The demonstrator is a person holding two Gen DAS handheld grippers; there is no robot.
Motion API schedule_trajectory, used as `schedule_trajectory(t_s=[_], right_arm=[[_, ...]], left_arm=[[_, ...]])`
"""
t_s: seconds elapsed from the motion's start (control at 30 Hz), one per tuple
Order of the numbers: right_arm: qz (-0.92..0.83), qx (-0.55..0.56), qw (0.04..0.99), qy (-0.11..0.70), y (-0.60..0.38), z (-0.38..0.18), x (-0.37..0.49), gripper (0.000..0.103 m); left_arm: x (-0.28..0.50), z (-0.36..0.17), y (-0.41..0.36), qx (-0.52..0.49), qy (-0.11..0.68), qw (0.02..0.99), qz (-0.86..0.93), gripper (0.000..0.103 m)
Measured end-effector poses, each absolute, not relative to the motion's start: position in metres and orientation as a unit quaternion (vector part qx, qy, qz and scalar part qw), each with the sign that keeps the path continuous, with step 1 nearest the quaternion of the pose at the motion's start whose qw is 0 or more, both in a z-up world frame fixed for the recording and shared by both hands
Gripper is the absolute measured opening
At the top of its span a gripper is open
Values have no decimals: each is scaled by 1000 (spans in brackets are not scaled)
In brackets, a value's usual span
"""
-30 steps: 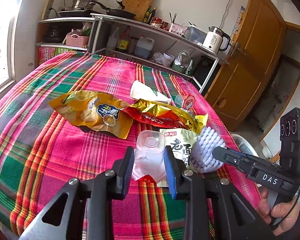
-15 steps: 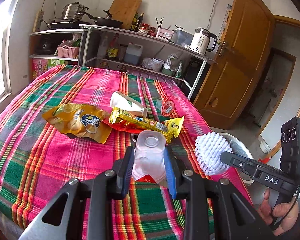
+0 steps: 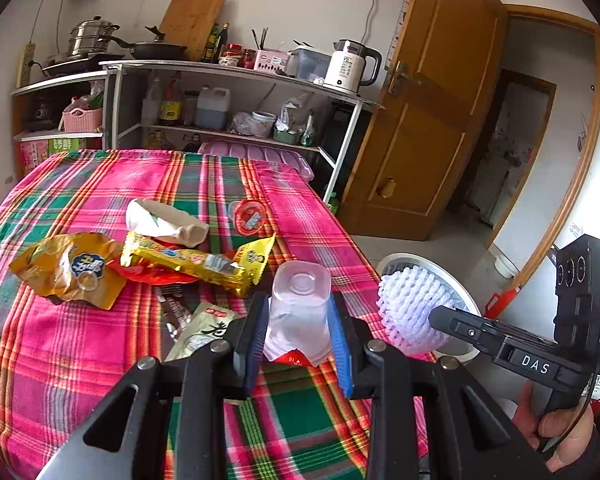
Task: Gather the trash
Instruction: 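Carry the cup and brush in both tools over the white bin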
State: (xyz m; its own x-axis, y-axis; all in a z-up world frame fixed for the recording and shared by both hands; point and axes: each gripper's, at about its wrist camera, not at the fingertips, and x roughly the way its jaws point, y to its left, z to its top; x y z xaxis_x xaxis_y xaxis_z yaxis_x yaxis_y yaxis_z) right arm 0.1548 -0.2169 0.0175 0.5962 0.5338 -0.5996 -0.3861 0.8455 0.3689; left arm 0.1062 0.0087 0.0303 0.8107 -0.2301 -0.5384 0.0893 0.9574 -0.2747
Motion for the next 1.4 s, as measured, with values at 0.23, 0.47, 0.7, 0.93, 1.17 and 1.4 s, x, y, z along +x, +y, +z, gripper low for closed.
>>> schedule_trajectory(t_s=[0.23, 0.47, 0.7, 0.93, 1.17, 1.4], right_arm=[[225, 119, 896, 363, -253, 16, 157, 19], [188, 140, 903, 361, -289, 11, 162, 19], [154, 158, 904, 366, -321, 1, 166, 19], [129, 167, 902, 376, -345, -11, 175, 19], [106, 174, 899, 387, -363, -22, 180, 19], [89, 176, 897, 396, -375, -31, 185, 19]], left_arm=[[124, 33, -27, -104, 298, 941, -120, 31], [145, 34, -61, -88, 302, 936, -156, 31], [167, 29, -95, -78, 310, 929, -186, 31], [186, 20, -121, -76, 323, 920, -208, 31], [204, 7, -146, -74, 348, 907, -223, 32], [217, -4, -163, -83, 378, 892, -234, 32]])
